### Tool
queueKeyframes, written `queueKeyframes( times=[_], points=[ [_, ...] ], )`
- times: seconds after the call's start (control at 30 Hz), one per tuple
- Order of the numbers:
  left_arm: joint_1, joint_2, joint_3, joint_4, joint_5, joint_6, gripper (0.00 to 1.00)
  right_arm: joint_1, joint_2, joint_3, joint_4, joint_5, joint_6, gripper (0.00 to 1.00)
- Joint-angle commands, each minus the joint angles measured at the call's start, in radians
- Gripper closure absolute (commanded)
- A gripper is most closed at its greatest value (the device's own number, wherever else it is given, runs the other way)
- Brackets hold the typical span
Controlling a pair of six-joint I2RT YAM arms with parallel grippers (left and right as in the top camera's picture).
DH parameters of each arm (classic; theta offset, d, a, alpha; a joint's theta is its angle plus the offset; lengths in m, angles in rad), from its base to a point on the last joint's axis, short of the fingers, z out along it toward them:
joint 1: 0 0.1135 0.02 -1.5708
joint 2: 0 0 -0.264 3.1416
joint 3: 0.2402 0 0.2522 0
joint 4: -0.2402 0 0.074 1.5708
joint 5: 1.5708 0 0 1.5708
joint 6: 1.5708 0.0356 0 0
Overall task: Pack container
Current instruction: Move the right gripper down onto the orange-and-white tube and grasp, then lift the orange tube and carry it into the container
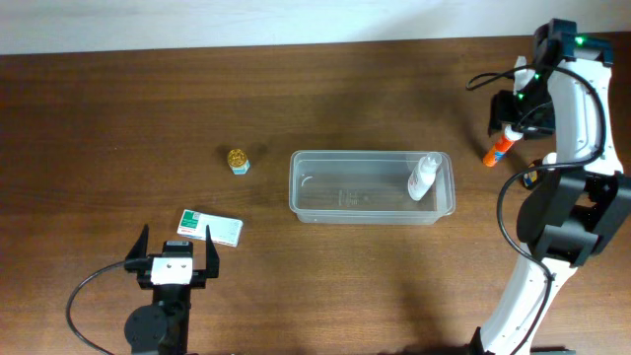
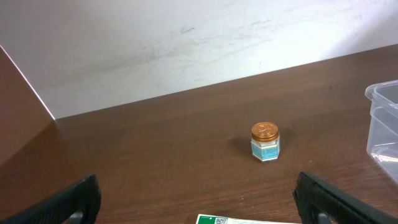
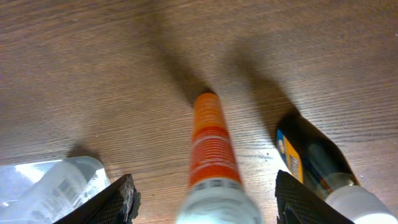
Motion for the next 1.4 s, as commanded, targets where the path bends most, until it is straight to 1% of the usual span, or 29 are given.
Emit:
queueKeyframes(
  times=[0.0,0.03,0.1,0.23,0.3,0.33,0.5,0.67,0.8,0.97,1.07,1.37],
  points=[
    [0.005,-0.008,-0.002,-0.007,0.008,0.012,0.0,-0.02,0.012,-0.01,-0.002,0.015,-0.006,0.36],
    [0.005,-0.008,-0.002,-0.007,0.008,0.012,0.0,-0.02,0.012,-0.01,-0.002,0.015,-0.006,0.36],
    [0.005,-0.008,-0.002,-0.007,0.008,0.012,0.0,-0.017,0.012,-0.01,-0.002,0.015,-0.006,0.4],
    [0.005,-0.008,-0.002,-0.007,0.008,0.012,0.0,-0.017,0.012,-0.01,-0.002,0.015,-0.006,0.51],
    [0.005,-0.008,-0.002,-0.007,0.008,0.012,0.0,-0.017,0.012,-0.01,-0.002,0.015,-0.006,0.53],
    [0.005,-0.008,-0.002,-0.007,0.008,0.012,0.0,-0.017,0.012,-0.01,-0.002,0.015,-0.006,0.56],
    [0.005,-0.008,-0.002,-0.007,0.008,0.012,0.0,-0.017,0.012,-0.011,-0.002,-0.005,-0.006,0.66],
    [0.005,-0.008,-0.002,-0.007,0.008,0.012,0.0,-0.017,0.012,-0.011,-0.002,-0.016,-0.006,0.7],
    [0.005,-0.008,-0.002,-0.007,0.008,0.012,0.0,-0.017,0.012,-0.011,-0.003,-0.016,-0.006,0.78],
    [0.005,-0.008,-0.002,-0.007,0.008,0.012,0.0,-0.017,0.012,-0.011,-0.007,-0.019,-0.003,0.79],
    [0.005,-0.008,-0.002,-0.007,0.008,0.012,0.0,-0.017,0.01,-0.01,-0.013,-0.019,-0.003,0.86],
    [0.005,-0.008,-0.002,-0.007,0.008,0.012,0.0,-0.017,-0.031,0.008,-0.066,-0.033,-0.002,0.85]
  ],
)
